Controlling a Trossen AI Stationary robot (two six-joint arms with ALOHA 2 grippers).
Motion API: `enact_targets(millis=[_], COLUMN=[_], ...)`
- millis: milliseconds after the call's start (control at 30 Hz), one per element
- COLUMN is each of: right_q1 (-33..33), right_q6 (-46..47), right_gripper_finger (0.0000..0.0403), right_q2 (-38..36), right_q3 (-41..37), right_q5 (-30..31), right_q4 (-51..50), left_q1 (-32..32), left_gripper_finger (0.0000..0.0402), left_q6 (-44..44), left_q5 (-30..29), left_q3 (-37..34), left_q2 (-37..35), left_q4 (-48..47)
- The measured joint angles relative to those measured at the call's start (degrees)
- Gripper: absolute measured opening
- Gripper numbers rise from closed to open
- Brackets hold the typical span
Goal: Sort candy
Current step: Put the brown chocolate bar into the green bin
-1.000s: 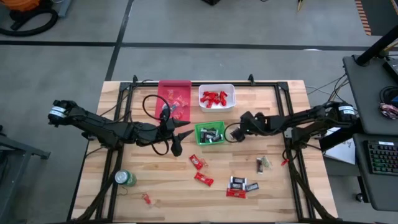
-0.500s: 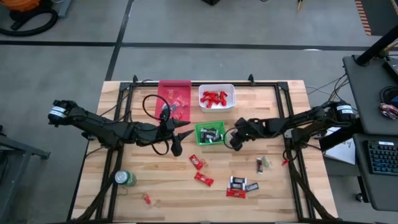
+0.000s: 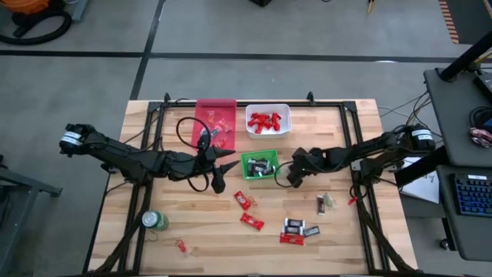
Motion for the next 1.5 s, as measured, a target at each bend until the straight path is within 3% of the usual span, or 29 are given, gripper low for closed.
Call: enact_targets(millis=[233, 367, 800, 1200, 1500], right_q1=[-1.15, -1.13, -0.03, 3.09, 4.03], right_q6=[-5.80, -6.25, -5.33, -2.71, -2.95], right_gripper_finger=[0.0009, 0.0009, 0.0009, 0.0009, 0.0009], right_q2=[-5.76, -8.65, -8.95, -8.87, -8.97], right_q3=[-0.35, -0.34, -1.78, -2.93, -2.93], right_q5=[2.22, 6.46, 6.92, 6.95, -0.74], right_q4=[-9.18, -8.38, 1.97, 2.31, -3.70], left_q1=[0.00, 0.00, -0.73, -2.29, -2.32], left_gripper_finger=[0.0161, 0.0161, 0.0161, 0.0161, 0.0161], left_q6=[-0.06, -0.23, -2.23, -0.50, -0.70], left_q5=[0.00, 0.00, 0.02, 0.02, 0.02], left_q3=[0.00, 0.00, 0.00, -0.02, -0.02], left_q2=[0.00, 0.00, 2.99, 4.81, 4.81], left_q4=[0.15, 0.19, 2.04, 3.56, 4.18])
